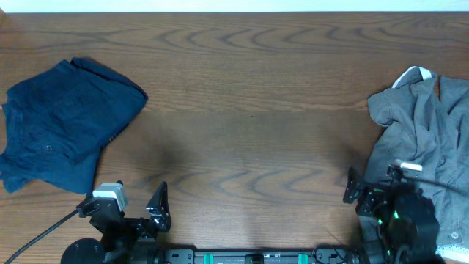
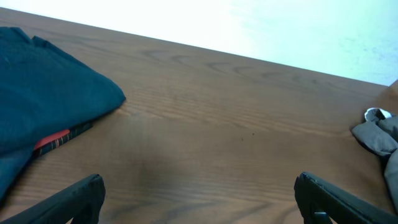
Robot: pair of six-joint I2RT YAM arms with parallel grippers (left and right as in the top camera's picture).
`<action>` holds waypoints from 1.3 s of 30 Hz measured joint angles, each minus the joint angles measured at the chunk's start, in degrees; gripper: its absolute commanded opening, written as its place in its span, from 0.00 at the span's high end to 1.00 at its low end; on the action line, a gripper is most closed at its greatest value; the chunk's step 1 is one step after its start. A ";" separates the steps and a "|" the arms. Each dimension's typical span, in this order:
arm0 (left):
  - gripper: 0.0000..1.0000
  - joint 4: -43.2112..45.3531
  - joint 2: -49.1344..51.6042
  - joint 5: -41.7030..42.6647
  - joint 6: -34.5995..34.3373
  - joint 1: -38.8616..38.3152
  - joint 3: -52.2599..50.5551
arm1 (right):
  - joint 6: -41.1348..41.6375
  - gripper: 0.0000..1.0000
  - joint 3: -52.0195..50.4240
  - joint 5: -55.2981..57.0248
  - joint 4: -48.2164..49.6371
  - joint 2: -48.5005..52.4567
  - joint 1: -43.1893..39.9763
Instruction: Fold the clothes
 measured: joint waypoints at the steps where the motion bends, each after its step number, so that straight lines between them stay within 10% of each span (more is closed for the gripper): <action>1: 0.02 0.00 0.00 0.00 0.00 0.00 0.00 | -1.27 0.01 -1.16 -0.02 1.73 -1.95 -0.52; 19: 0.02 -0.11 0.00 0.00 0.00 0.00 -0.11 | -6.93 0.01 -29.57 -0.44 44.22 -12.44 -2.10; 39: 0.02 -0.11 0.00 0.00 0.00 0.00 -0.11 | -10.34 0.01 -31.78 -3.65 46.21 -12.39 -2.10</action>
